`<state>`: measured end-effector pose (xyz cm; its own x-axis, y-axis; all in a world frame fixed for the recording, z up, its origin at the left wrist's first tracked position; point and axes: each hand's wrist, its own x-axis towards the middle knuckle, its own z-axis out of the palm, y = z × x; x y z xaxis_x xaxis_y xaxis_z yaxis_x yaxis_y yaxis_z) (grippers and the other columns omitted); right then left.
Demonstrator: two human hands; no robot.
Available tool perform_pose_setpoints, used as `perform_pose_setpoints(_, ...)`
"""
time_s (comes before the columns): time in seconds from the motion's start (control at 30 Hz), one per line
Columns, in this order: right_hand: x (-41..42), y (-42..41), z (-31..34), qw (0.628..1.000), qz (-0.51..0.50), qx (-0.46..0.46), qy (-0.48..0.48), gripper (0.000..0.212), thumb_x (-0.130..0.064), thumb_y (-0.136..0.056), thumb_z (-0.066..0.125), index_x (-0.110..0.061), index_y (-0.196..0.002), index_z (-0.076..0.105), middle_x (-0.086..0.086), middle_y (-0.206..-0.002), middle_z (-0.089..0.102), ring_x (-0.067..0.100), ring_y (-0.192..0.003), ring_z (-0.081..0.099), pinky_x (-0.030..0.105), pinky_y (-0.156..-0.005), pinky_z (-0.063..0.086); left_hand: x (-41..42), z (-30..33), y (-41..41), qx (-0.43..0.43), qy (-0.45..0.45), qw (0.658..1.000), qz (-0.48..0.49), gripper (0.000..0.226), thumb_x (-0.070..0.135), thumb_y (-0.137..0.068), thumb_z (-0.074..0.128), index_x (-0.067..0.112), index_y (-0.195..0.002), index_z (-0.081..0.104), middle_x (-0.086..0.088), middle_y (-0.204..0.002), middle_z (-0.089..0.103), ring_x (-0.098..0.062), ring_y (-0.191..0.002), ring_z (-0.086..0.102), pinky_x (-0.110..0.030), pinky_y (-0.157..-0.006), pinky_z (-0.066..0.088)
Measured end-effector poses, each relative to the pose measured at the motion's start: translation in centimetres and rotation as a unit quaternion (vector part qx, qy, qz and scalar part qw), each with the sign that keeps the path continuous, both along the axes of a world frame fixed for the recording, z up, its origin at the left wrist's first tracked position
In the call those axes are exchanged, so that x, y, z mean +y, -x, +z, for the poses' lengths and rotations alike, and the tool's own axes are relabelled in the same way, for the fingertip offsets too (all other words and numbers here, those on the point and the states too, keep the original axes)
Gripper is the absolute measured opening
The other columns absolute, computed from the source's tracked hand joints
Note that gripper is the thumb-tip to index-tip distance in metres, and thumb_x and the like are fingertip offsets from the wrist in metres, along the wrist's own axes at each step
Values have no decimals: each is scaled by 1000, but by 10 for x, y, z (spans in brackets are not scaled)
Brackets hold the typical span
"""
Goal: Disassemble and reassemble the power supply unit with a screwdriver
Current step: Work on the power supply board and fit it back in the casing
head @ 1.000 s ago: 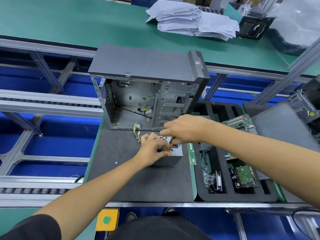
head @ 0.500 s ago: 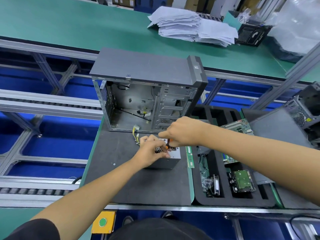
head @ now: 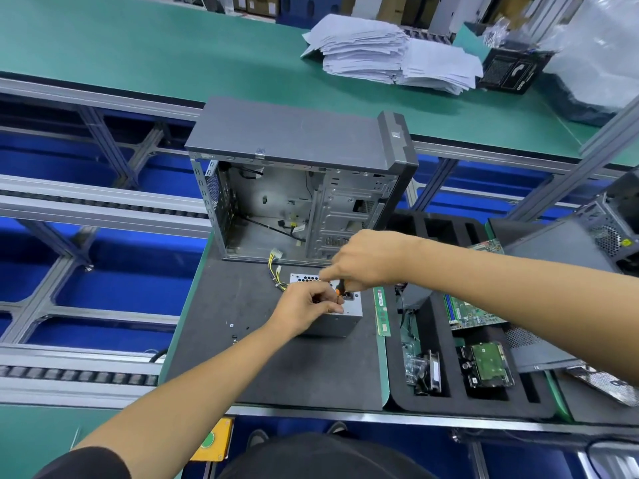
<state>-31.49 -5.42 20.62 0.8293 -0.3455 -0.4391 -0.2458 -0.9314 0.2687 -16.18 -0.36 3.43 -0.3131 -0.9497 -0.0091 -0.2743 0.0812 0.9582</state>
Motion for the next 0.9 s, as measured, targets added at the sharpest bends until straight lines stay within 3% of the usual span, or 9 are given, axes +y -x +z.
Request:
perform_pose_setpoints(0.07,4,-1,-10,990,-137,-20,-7,17,-35,-98,46,-20,-93,40,-1,-63,40,22,-52,37,31,-46,24,-1,-2,-1,1,-2,1000,-7,35,14,-80,84,45,-70,72,11,-90,78,-11,-95,73,-38,-93,57)
perform_pose_setpoints(0.17,2,-2,-13,984,-179,-11,10,27,-44,-97,48,-18,-100,40,2,-71,51,16,-50,36,30,-46,24,-2,-4,-1,9,0,1000,-11,35,13,-81,82,45,-72,73,11,-90,78,-10,-95,73,-35,-93,57)
perform_pose_setpoints(0.27,-9,2,1,1000,6,0,17,39,-31,-97,53,-24,-124,27,2,-83,54,27,-58,50,39,-57,45,-4,-5,-2,-5,10,1000,-14,34,12,-81,81,44,-72,73,12,-89,78,-7,-95,73,-32,-92,57)
perform_pose_setpoints(0.37,-12,1,8,990,141,26,-3,32,-16,-102,42,-28,-125,24,5,-90,59,29,-62,48,43,-66,49,-3,-8,-3,-8,27,999,-15,30,10,-81,81,39,-76,75,17,-88,77,-2,-97,72,-22,-92,53)
perform_pose_setpoints(0.5,-5,1,-9,981,-186,-31,-34,23,-33,-100,44,-17,-114,50,3,-72,54,26,-58,44,35,-54,36,-2,-9,-5,-4,15,1000,-18,30,18,-84,81,47,-80,74,19,-95,77,-2,-99,72,-27,-94,55)
perform_pose_setpoints(0.57,-8,4,-10,971,-238,-2,-10,30,-40,-101,40,-13,-103,53,6,-80,61,20,-56,44,33,-53,36,-4,-10,-4,-5,15,1000,-17,31,19,-85,81,49,-84,74,20,-97,77,-1,-99,72,-29,-95,55)
perform_pose_setpoints(0.67,-9,10,-5,993,-114,-6,32,34,-39,-94,49,-18,-120,42,-3,-74,50,17,-49,36,32,-50,31,-5,-9,-4,-4,10,999,-33,29,20,-86,79,49,-86,74,18,-97,77,-3,-99,72,-34,-96,56)
perform_pose_setpoints(0.8,-17,7,9,988,154,22,25,33,-17,-99,47,-22,-132,45,5,-99,56,26,-59,45,38,-66,43,-6,-9,-6,-15,20,999,-37,29,24,-86,80,52,-87,74,20,-97,77,-2,-100,72,-40,-97,56)
perform_pose_setpoints(0.9,-12,4,6,1000,26,-9,-8,14,-28,-98,49,-19,-108,52,0,-76,52,26,-58,42,36,-54,41,-6,-10,-7,-18,26,999,-42,30,24,-86,79,54,-87,73,19,-97,77,-5,-99,72,-44,-96,57)
